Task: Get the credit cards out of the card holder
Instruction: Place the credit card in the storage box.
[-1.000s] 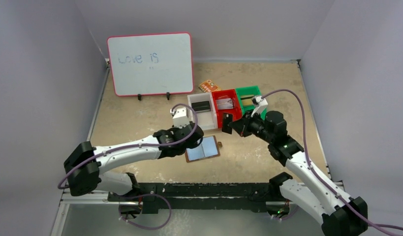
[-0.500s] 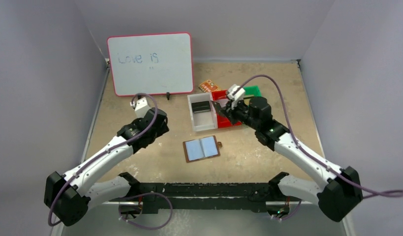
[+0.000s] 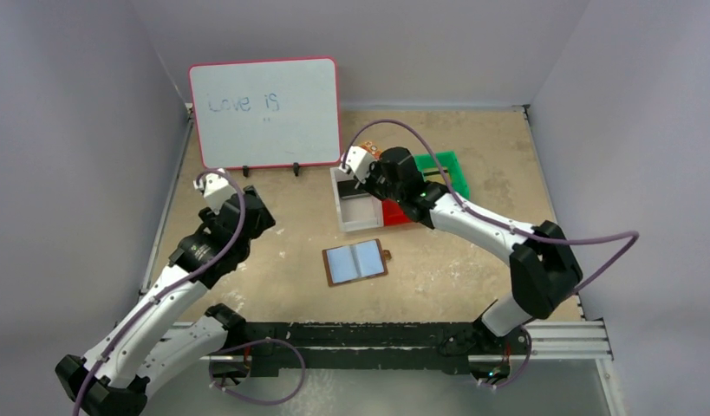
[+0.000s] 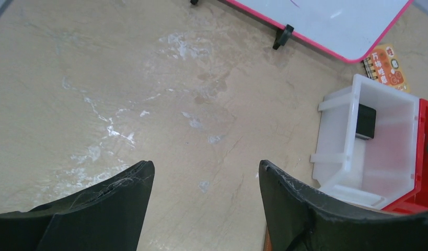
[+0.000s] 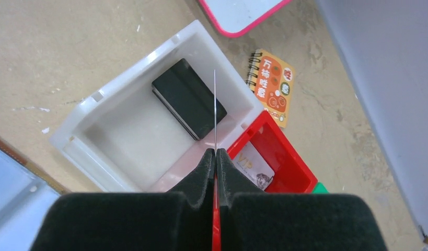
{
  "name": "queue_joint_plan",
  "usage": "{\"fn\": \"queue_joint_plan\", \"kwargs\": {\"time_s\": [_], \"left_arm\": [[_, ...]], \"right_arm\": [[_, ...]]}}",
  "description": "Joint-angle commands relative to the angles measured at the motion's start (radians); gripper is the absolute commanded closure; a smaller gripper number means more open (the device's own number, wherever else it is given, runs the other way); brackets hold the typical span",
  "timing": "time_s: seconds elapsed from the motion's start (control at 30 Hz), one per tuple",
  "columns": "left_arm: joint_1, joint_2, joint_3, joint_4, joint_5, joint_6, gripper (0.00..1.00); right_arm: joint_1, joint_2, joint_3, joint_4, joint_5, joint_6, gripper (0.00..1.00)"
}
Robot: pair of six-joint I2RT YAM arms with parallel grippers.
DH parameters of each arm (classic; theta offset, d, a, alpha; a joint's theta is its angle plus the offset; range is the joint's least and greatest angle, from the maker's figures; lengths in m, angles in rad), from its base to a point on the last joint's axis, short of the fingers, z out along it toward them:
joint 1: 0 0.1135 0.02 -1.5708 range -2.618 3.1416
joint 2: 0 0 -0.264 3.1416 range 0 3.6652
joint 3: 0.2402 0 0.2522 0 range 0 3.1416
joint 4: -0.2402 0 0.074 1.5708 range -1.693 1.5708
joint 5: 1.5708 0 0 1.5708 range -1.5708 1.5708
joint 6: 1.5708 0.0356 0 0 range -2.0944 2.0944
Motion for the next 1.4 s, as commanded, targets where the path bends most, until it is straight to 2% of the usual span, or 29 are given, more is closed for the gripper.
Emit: {"fn": "queue_joint_plan", "kwargs": {"time_s": [0.0,0.1,0.3,0.87,1.1,1.37], "left_arm": [[0.004,-0.040,-0.002,0.000,-0.102,0.045,0.26],[0.004,-0.061,-0.006,0.012,-0.092,0.045,0.26],[0.004,-0.064,0.015,-0.028,-0.154,0.031,0.26],[0.004,-0.176,0.019,-0.088,-0.264,-0.040,0.25],[0.004,-0.200,0.017,-0.090,-0.278,-0.050,0.25],[0.004,-0.183,0.020,-0.093,-0.273,-0.049,0.25]], "right_arm": [[0.022,0.065,0.075,-0.020,-0.001,-0.129,1.00],[0.031,0.113,0.099,-0.009,0.008,-0.160,1.00],[0.046,0.228,0.186,-0.072,0.150,-0.221,1.00],[0.046,0.388,0.248,-0.006,0.162,-0.384,0.98],[0.047,0.420,0.236,0.053,0.191,-0.410,0.93],[0.047,0.430,0.245,0.032,0.157,-0.429,0.86]]}}
